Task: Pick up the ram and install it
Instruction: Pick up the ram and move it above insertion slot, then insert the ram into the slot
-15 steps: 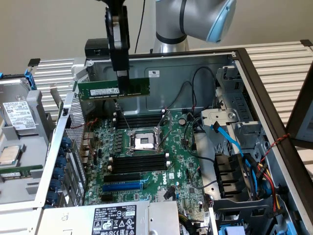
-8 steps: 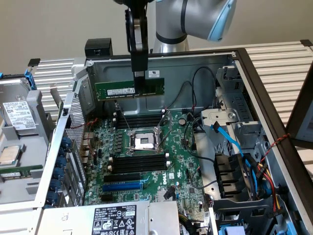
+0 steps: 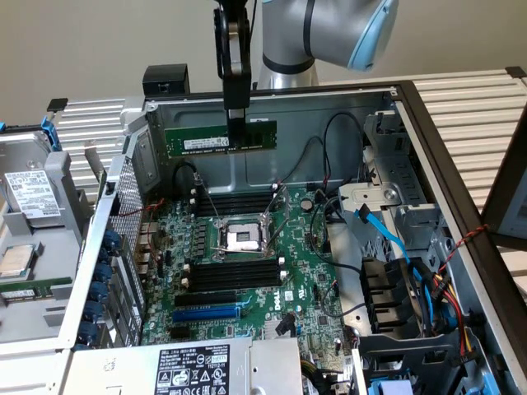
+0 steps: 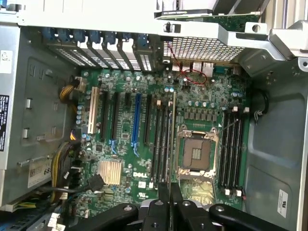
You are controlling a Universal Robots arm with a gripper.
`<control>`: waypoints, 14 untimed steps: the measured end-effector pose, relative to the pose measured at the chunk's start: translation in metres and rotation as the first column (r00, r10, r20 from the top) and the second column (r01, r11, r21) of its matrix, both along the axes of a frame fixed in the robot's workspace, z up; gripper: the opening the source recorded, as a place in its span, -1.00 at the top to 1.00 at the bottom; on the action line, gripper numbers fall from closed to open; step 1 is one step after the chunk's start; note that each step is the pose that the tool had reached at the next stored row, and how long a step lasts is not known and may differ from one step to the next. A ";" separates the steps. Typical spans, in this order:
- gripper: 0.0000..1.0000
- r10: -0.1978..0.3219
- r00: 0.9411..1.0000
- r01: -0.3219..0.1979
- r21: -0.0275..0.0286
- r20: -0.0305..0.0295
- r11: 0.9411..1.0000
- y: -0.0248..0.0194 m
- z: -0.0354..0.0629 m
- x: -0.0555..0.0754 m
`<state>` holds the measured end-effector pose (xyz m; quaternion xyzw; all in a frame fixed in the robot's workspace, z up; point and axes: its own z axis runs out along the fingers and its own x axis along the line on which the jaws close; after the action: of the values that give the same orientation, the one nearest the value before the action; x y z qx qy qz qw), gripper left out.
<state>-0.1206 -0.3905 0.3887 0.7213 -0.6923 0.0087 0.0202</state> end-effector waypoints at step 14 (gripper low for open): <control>0.74 0.000 1.000 0.000 0.000 0.000 1.000 0.0001 -0.0014 0.000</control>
<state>-0.1207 -0.3904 0.3874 0.7212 -0.6923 0.0086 0.0199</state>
